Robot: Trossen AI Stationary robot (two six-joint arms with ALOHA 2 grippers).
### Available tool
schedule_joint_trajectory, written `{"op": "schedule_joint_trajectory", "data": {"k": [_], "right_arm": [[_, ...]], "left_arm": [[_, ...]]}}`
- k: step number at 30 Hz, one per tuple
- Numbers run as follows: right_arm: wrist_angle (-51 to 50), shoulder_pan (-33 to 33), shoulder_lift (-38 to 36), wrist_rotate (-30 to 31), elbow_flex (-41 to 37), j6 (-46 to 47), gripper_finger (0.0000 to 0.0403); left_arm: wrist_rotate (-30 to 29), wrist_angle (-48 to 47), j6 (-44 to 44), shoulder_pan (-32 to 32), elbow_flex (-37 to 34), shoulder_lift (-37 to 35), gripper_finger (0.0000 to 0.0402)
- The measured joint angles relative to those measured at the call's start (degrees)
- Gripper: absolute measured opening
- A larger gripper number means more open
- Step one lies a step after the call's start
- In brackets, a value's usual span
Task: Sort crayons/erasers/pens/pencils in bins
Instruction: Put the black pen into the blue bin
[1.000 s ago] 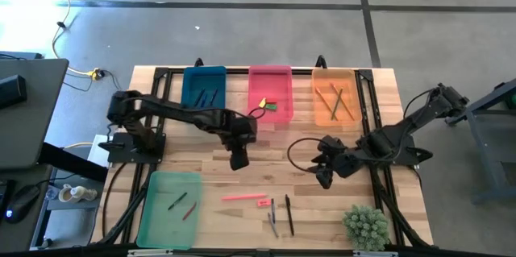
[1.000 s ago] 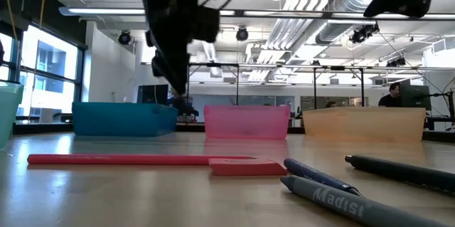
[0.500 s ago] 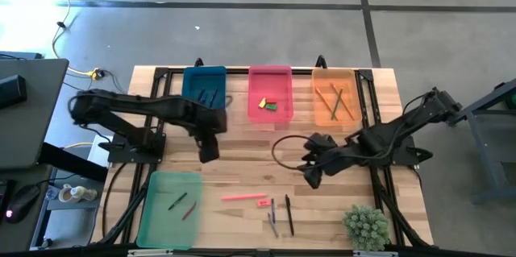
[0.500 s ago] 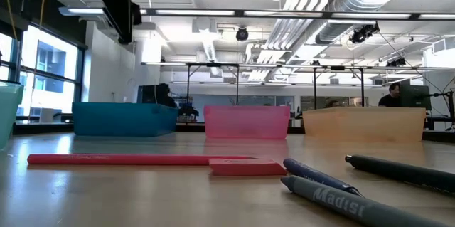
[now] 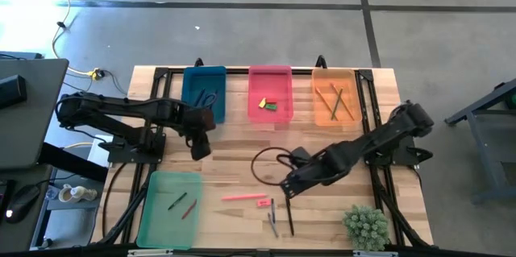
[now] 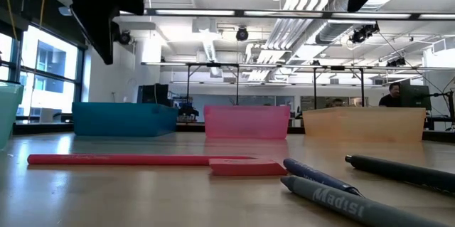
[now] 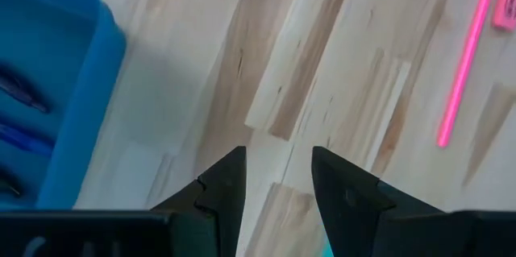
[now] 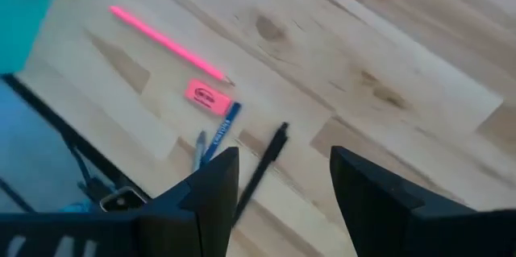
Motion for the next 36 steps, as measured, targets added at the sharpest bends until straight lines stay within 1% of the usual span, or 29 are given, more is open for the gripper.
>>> {"op": "schedule_joint_trajectory", "data": {"k": [5, 7, 11, 15, 21, 26, 32, 36], "right_arm": [[-3.5, 0.3, 7.6, -0.3, 6.9, 4.6, 0.0188], [-4.0, 0.4, 10.0, -2.2, 8.0, 6.4, 0.0188], [-3.7, 1.3, 13.4, -5.2, 8.2, 9.1, 0.0188], [-3.2, 2.6, 15.7, -5.4, 8.2, 13.5, 0.0188], [-2.9, 4.3, 18.2, -3.8, 8.3, 19.3, 0.0188], [-1.8, 4.6, 20.8, -4.0, 8.3, 20.6, 0.0188], [2.3, 4.5, 23.7, -4.1, 8.3, 20.6, 0.0188], [2.8, 4.5, 25.5, -4.5, 8.3, 21.2, 0.0188]], "left_arm": [[0.0, -0.3, 3.0, 0.2, -0.2, 0.0, 0.0131], [0.1, -0.6, 2.9, 0.3, -0.2, 0.0, 0.0131], [1.4, -4.0, 2.0, 0.1, -0.2, 0.0, 0.0131], [0.9, -7.0, -0.3, -0.9, -0.2, 0.0, 0.0131], [0.7, -7.3, -2.2, -2.2, -0.2, 0.0, 0.0131], [-0.4, -7.3, -2.3, -2.3, -0.2, 0.0, 0.0131], [-0.7, -7.3, -2.2, -2.3, -0.2, 0.0, 0.0131], [-3.0, -7.3, -2.1, -2.3, -0.2, 0.0, 0.0131]]}}
